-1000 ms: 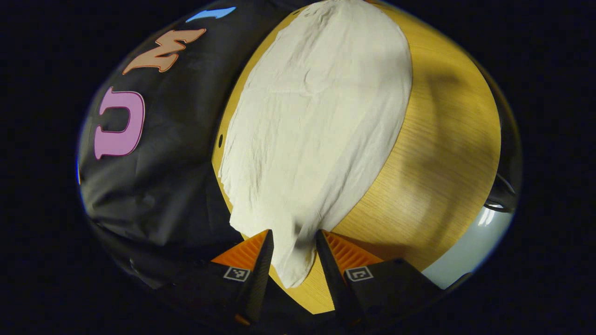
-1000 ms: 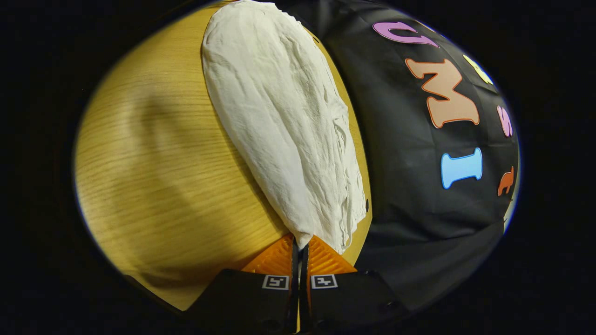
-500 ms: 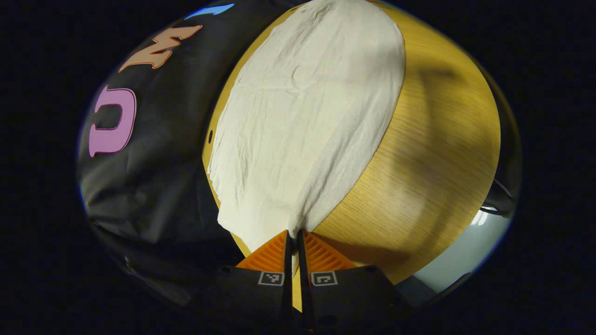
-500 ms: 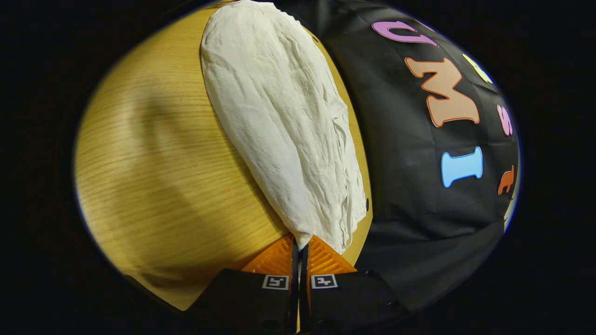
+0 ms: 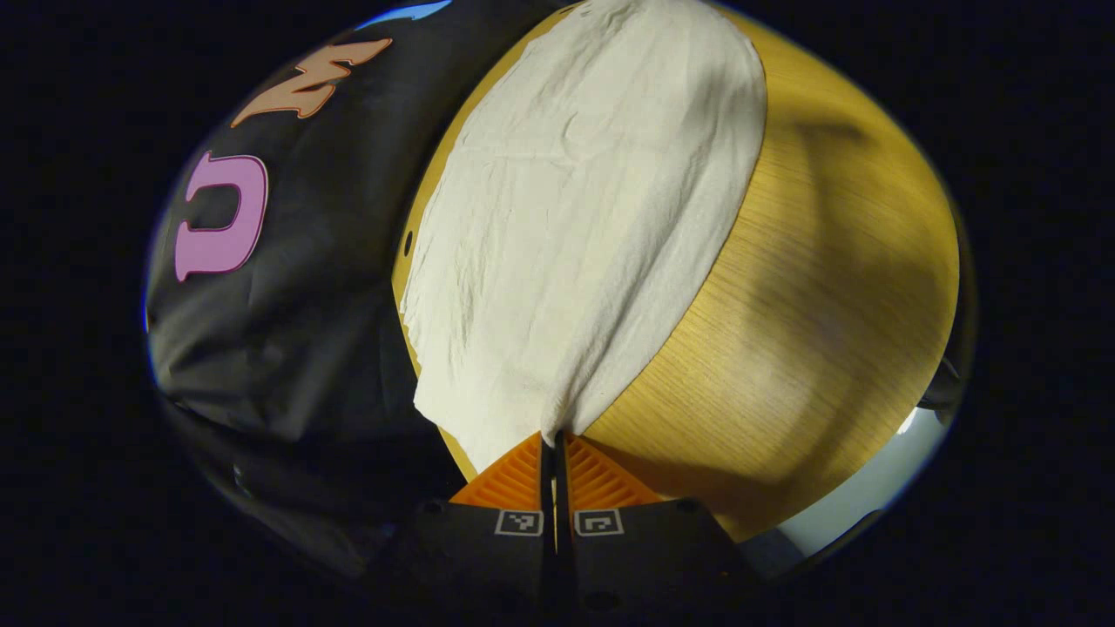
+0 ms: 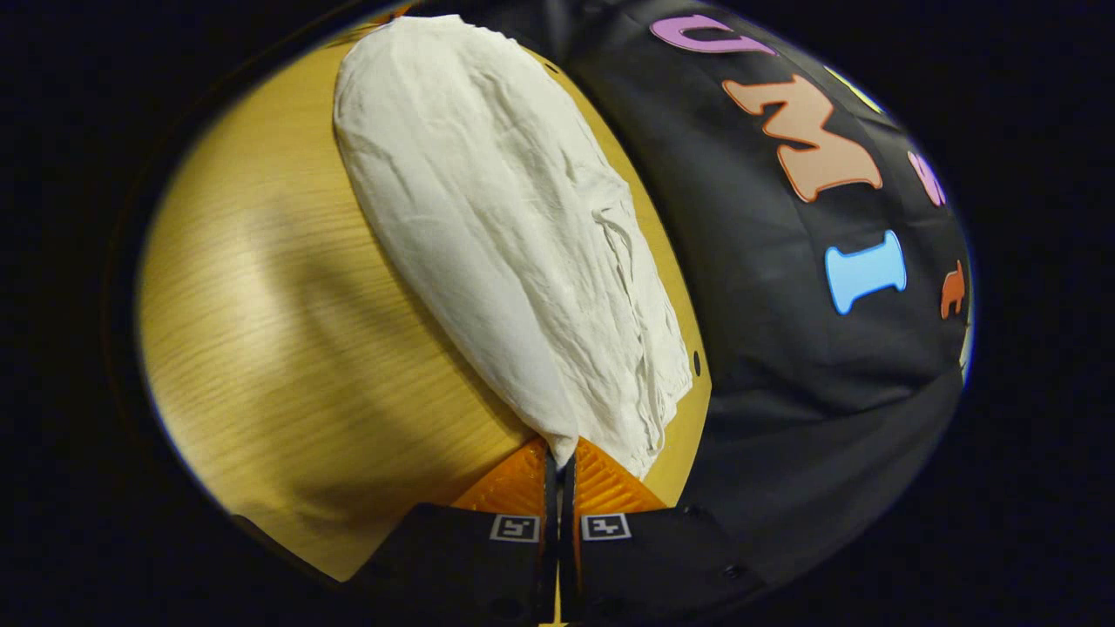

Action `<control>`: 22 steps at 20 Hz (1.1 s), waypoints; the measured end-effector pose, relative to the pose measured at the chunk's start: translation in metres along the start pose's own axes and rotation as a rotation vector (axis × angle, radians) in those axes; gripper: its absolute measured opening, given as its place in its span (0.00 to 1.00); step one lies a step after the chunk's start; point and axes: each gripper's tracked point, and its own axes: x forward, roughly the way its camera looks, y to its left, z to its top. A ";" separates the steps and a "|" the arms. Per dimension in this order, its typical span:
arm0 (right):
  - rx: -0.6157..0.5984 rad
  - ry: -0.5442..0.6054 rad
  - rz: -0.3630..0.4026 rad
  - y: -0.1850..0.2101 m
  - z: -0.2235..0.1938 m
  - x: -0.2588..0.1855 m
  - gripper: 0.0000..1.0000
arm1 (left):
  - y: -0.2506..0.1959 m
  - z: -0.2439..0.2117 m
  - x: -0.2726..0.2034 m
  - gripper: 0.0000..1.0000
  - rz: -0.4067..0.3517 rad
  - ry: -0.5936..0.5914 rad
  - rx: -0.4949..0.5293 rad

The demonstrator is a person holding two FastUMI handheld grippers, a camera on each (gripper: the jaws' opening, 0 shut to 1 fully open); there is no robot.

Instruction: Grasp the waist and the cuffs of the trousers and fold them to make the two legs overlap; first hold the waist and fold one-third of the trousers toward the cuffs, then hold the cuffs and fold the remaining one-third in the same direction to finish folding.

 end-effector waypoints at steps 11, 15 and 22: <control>0.119 -0.064 -0.168 -0.090 0.040 -0.008 0.05 | 0.095 0.040 -0.002 0.00 0.107 -0.038 -0.247; 0.137 -0.115 -0.192 -0.120 0.053 -0.001 0.03 | 0.136 0.052 -0.010 0.00 0.197 -0.012 -0.286; 0.210 -0.148 -0.192 -0.166 0.077 0.023 0.03 | 0.171 0.076 -0.019 0.00 0.274 -0.022 -0.389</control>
